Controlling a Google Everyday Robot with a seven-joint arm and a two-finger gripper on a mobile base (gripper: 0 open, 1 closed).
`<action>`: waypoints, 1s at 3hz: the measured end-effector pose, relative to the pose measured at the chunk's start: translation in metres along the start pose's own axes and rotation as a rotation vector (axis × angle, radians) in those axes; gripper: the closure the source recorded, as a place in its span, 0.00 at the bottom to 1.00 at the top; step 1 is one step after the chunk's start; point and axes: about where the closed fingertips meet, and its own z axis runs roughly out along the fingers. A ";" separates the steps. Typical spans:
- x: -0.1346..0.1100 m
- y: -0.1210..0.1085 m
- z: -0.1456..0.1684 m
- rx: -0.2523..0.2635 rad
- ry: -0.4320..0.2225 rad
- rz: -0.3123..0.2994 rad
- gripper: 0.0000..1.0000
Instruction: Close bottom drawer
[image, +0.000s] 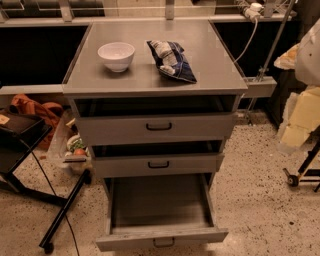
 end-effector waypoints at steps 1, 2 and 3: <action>0.000 0.000 0.000 0.000 0.000 0.000 0.00; 0.000 0.001 0.001 0.007 -0.019 0.002 0.00; -0.007 0.014 0.033 -0.010 -0.077 -0.029 0.00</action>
Offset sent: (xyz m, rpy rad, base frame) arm -0.0021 -0.0004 -0.0090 0.0377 -0.0017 0.0032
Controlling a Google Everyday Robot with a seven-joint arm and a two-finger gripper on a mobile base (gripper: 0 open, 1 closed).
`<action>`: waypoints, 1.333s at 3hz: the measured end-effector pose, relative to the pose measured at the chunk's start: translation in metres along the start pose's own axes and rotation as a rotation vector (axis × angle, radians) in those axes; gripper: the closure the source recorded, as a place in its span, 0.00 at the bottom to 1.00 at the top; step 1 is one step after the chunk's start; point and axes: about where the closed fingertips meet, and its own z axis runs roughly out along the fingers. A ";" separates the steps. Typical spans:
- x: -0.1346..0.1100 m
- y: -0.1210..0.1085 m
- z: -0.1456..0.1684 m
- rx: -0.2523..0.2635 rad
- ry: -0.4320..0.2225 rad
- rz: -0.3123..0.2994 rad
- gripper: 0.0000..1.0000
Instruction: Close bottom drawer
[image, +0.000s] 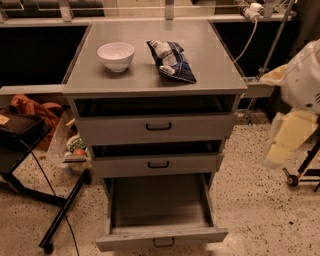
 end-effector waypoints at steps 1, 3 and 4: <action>-0.012 0.028 0.063 -0.064 -0.096 -0.025 0.10; -0.049 0.109 0.187 -0.194 -0.251 -0.010 0.53; -0.049 0.112 0.196 -0.174 -0.249 -0.005 0.76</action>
Offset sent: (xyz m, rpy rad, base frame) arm -0.0396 0.1221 -0.2158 0.3163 0.1739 0.1725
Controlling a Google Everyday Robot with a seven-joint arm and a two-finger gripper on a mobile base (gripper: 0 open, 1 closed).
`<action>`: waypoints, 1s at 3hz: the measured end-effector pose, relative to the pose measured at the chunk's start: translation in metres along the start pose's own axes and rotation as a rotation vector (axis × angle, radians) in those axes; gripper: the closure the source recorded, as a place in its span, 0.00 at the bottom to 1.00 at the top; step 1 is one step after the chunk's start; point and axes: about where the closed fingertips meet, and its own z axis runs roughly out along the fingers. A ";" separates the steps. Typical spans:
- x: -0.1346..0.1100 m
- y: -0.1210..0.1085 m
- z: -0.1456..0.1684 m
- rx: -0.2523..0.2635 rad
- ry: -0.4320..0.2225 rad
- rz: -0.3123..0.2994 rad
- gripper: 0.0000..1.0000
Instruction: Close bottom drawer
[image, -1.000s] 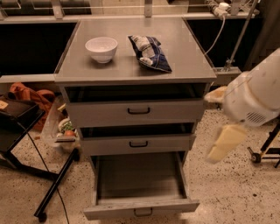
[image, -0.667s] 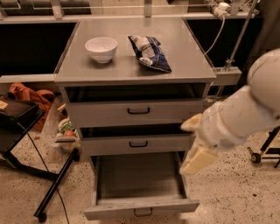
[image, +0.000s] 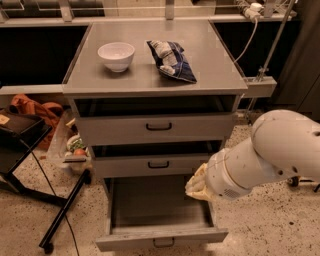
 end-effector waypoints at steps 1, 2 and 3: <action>0.000 0.000 0.000 0.000 0.000 0.000 0.98; 0.000 0.000 0.000 0.000 0.000 0.000 1.00; 0.014 -0.004 0.030 0.004 -0.051 0.029 1.00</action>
Offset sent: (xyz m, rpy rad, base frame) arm 0.0001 0.0000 0.0004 0.0000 -0.0004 0.0002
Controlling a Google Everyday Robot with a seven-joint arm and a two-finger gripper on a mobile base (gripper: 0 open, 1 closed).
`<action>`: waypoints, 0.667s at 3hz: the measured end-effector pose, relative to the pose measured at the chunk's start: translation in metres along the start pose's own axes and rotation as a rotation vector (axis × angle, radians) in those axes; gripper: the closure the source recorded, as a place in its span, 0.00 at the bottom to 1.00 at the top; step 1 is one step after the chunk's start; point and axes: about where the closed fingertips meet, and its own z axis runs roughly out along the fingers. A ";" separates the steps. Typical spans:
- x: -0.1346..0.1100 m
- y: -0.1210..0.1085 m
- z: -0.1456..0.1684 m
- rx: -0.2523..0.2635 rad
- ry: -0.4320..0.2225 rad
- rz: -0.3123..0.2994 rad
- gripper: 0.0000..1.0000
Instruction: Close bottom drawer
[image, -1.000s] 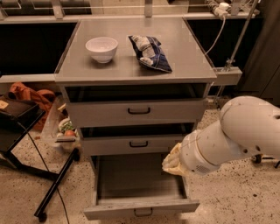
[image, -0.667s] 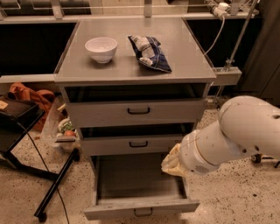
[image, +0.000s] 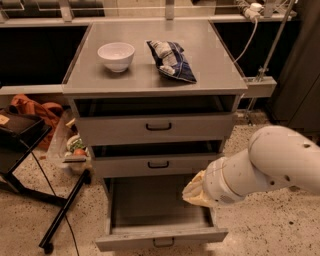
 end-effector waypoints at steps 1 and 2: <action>0.027 0.007 0.059 -0.012 -0.110 0.061 1.00; 0.039 0.004 0.121 0.015 -0.233 0.080 1.00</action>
Offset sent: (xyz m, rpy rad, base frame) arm 0.0361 0.0587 -0.2707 0.5077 0.0508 -0.1565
